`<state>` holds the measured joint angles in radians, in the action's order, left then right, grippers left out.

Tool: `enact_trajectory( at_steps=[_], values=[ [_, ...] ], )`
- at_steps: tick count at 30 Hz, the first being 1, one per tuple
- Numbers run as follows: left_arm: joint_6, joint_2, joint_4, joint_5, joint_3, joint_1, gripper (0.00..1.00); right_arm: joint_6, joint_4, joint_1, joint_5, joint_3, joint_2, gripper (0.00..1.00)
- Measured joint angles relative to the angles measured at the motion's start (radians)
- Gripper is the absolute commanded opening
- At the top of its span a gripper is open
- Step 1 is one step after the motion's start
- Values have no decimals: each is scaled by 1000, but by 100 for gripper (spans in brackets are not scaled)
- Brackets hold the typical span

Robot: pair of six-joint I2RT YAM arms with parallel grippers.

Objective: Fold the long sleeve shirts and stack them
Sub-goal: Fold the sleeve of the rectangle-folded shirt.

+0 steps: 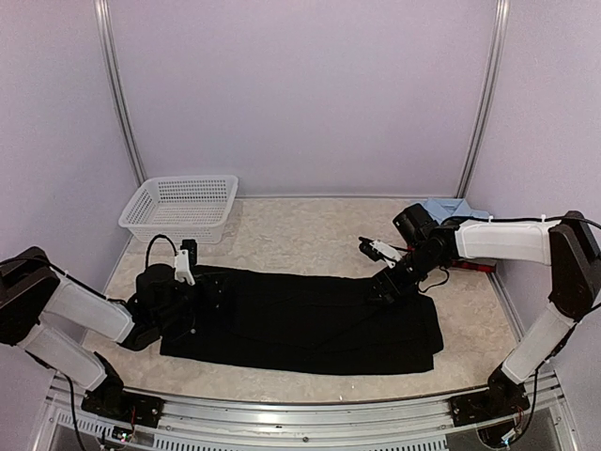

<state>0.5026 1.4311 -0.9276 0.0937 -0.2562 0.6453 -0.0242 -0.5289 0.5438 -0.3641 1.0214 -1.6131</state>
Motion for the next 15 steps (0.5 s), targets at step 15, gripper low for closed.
enact_trajectory(
  at_steps=[15],
  values=[
    [-37, -193, 502, -4, -128, -63, 66, 0, 8, 0, -16, -7, -9, 72]
  ],
)
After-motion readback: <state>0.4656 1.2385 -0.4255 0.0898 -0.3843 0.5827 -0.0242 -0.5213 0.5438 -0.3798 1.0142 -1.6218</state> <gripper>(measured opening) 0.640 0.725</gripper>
